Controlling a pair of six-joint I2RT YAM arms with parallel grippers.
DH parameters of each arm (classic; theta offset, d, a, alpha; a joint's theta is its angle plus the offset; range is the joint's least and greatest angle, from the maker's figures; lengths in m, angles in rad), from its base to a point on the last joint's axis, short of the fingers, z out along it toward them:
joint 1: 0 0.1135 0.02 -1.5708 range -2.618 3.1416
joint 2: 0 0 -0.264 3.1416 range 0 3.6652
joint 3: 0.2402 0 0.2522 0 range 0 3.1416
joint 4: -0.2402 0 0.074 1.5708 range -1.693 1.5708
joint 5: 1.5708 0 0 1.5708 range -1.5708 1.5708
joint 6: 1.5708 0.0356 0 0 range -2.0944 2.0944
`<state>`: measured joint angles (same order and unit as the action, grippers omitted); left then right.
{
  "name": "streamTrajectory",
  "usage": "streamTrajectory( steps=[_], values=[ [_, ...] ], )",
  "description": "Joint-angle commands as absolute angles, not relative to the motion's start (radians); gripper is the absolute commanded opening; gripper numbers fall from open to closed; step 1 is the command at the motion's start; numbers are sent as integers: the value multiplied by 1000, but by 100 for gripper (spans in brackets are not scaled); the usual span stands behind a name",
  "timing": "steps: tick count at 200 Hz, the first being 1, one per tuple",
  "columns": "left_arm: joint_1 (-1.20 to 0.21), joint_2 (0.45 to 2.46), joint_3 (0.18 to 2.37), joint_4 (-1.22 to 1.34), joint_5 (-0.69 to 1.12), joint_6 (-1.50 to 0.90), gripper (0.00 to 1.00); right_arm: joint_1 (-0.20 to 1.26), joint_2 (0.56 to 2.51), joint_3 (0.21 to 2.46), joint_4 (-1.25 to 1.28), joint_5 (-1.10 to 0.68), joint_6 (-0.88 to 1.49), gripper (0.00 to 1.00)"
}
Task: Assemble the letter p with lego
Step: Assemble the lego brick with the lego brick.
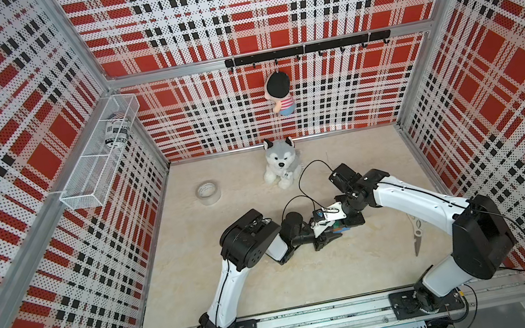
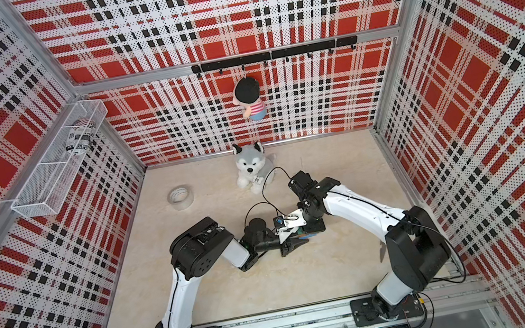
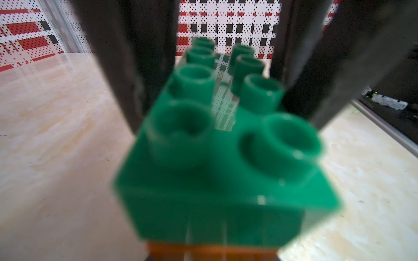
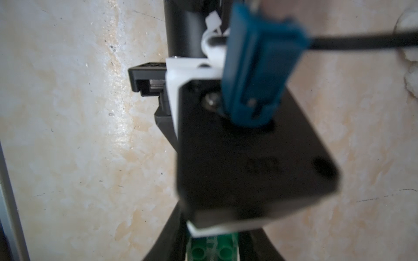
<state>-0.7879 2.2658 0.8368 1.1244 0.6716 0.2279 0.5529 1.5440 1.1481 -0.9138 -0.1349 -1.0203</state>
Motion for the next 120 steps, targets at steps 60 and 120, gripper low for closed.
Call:
streamTrajectory(
  steps=[60, 120],
  values=[
    [-777, 2360, 797, 876, 574, 280, 0, 545, 1686, 1109, -946, -105, -1018, 6],
    [-776, 2358, 798, 871, 569, 282, 0, 531, 1737, 1128, -960, -125, -1023, 6]
  ],
)
